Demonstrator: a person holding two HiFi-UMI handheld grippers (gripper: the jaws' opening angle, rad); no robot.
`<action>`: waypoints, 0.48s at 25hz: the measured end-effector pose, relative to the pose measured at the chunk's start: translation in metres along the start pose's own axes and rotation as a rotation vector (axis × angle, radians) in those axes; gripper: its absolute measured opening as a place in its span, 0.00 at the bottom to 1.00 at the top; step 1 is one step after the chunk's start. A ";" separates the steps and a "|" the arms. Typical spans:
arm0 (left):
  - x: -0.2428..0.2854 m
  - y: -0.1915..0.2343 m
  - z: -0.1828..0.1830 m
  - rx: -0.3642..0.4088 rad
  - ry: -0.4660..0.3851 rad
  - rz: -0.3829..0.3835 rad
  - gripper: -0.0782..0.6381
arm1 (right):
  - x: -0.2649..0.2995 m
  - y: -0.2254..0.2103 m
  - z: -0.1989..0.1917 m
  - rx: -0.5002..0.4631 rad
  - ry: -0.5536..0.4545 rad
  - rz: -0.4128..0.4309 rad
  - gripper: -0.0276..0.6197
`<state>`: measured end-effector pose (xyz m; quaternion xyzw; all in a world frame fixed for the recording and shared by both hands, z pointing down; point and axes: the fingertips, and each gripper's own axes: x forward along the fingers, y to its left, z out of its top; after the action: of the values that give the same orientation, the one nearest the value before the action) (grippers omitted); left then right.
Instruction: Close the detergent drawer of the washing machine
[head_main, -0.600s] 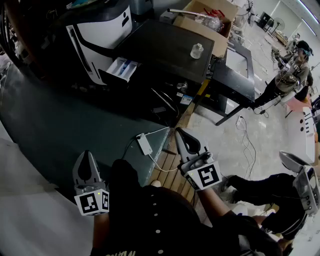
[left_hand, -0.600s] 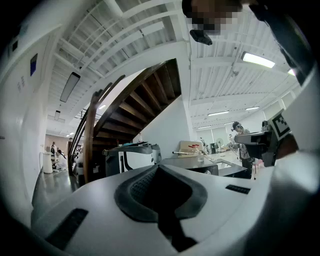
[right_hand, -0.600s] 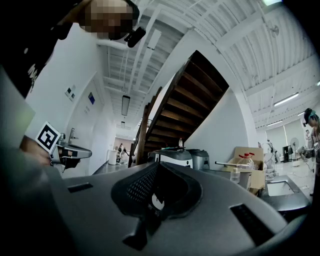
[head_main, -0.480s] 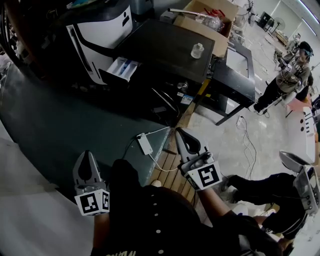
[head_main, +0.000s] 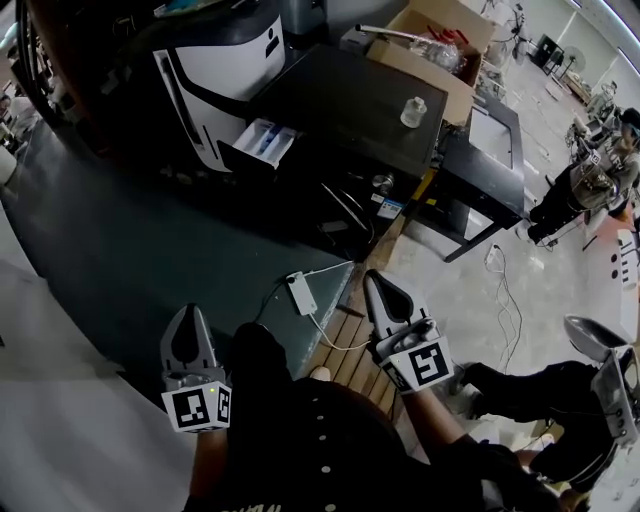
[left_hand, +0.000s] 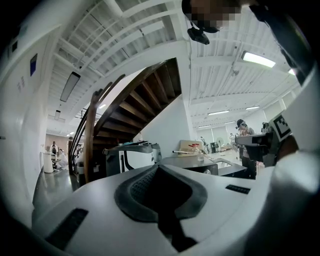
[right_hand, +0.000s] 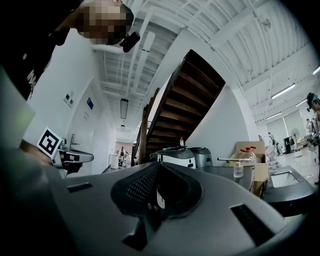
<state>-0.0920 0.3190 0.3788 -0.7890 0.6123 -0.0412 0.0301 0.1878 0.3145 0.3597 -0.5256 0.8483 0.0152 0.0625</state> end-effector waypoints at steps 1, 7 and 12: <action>0.001 0.000 0.000 0.000 0.001 -0.001 0.12 | 0.001 0.000 0.000 0.003 0.002 -0.002 0.09; 0.016 0.010 -0.003 -0.006 0.004 -0.005 0.12 | 0.016 0.000 -0.010 0.007 0.042 0.007 0.33; 0.035 0.027 -0.006 -0.007 -0.004 0.001 0.12 | 0.045 0.010 -0.017 -0.005 0.048 0.045 0.33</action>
<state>-0.1097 0.2789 0.3831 -0.7887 0.6129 -0.0376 0.0284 0.1574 0.2775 0.3705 -0.5065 0.8612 0.0064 0.0405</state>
